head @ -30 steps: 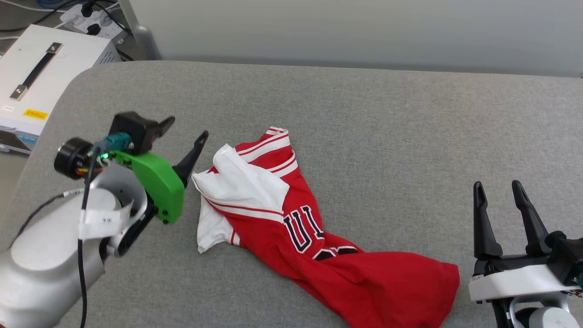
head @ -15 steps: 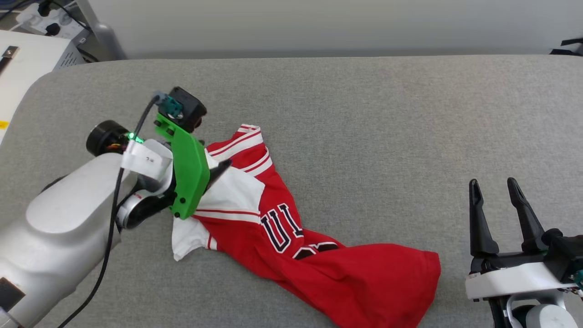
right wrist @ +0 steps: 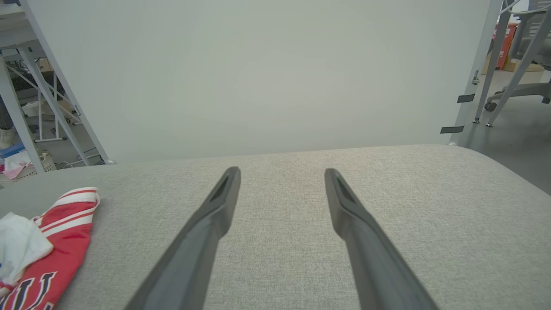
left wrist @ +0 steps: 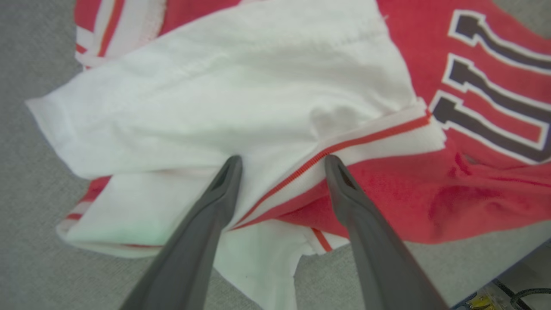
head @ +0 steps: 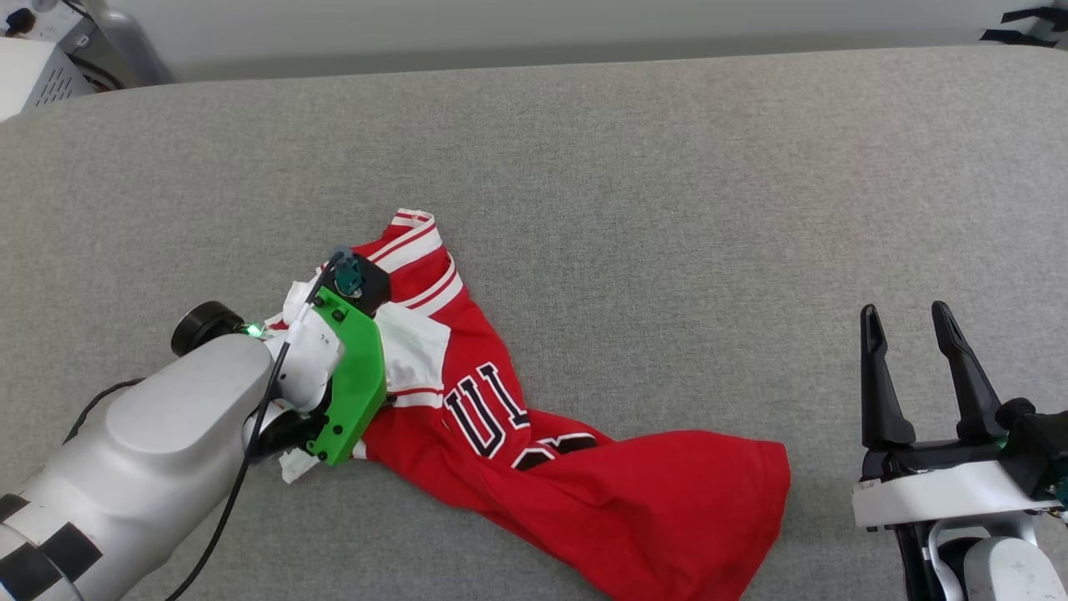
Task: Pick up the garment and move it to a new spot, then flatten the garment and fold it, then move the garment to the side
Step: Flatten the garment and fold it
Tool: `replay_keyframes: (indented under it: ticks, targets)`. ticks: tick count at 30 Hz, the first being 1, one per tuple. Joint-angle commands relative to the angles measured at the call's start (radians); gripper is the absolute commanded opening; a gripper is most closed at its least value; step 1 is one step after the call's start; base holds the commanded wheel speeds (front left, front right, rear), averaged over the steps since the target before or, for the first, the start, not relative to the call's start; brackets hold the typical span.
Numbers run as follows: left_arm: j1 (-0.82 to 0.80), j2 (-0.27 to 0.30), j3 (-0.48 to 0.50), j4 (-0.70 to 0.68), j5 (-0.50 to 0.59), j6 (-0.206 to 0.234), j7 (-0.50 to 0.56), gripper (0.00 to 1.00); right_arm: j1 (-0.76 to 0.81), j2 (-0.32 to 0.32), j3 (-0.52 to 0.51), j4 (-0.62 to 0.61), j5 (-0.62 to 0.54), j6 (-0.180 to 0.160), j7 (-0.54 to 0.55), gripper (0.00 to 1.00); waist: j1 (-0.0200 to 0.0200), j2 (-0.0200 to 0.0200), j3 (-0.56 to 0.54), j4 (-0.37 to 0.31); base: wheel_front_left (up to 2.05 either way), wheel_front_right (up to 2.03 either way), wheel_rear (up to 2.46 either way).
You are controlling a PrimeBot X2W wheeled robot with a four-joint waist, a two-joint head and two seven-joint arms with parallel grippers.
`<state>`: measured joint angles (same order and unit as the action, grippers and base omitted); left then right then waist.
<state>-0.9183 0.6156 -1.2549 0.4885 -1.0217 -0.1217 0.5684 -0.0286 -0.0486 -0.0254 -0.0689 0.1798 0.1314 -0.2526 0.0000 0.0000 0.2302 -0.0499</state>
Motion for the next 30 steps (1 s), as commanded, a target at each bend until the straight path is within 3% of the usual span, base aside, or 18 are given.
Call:
replay_keyframes:
  ticks: [1, 2, 3, 11, 21, 25, 30]
  targets:
    - [0.013, -0.01, -0.003, 0.007, 0.016, -0.007, -0.009, 0.55, -0.015, -0.002, -0.001, -0.002, 0.002, -0.001, -0.009, 1.0, 0.0, 0.0, 0.007, -0.005, 0.0, 0.0, 0.0]
    - [0.01, -0.013, -0.005, 0.013, 0.03, -0.007, -0.028, 0.08, -0.016, -0.002, -0.002, -0.003, 0.002, -0.001, -0.009, 1.0, 0.0, 0.0, 0.009, -0.004, 0.0, 0.0, 0.0]
    - [0.009, -0.016, -0.007, 0.02, 0.038, -0.008, -0.042, 0.0, -0.017, -0.002, -0.004, -0.003, 0.002, -0.001, -0.009, 1.0, 0.0, 0.0, 0.009, -0.003, 0.0, 0.0, 0.0]
    - [-0.003, -0.018, -0.018, -0.026, 0.034, -0.009, -0.104, 0.0, -0.012, -0.002, -0.009, 0.003, 0.002, -0.001, -0.009, 1.0, 0.0, 0.0, -0.013, 0.023, 0.0, 0.0, 0.0]
    - [-0.12, -0.012, 0.015, -0.118, 0.045, -0.009, -0.31, 0.0, -0.014, -0.002, 0.001, -0.001, 0.012, -0.001, -0.009, 1.0, 0.0, 0.0, -0.02, 0.005, 0.0, 0.0, 0.0]
    - [-0.154, -0.065, 0.018, -0.111, 0.073, -0.009, -0.356, 0.0, -0.024, -0.002, 0.0, 0.0, 0.02, -0.001, -0.009, 1.0, 0.0, 0.0, 0.004, -0.033, 0.0, 0.0, 0.0]
    - [-0.187, -0.187, 0.007, -0.043, 0.116, -0.009, -0.398, 0.0, -0.043, -0.002, 0.001, -0.004, 0.035, -0.001, -0.009, 1.0, 0.0, 0.0, 0.052, -0.087, 0.0, 0.0, 0.0]
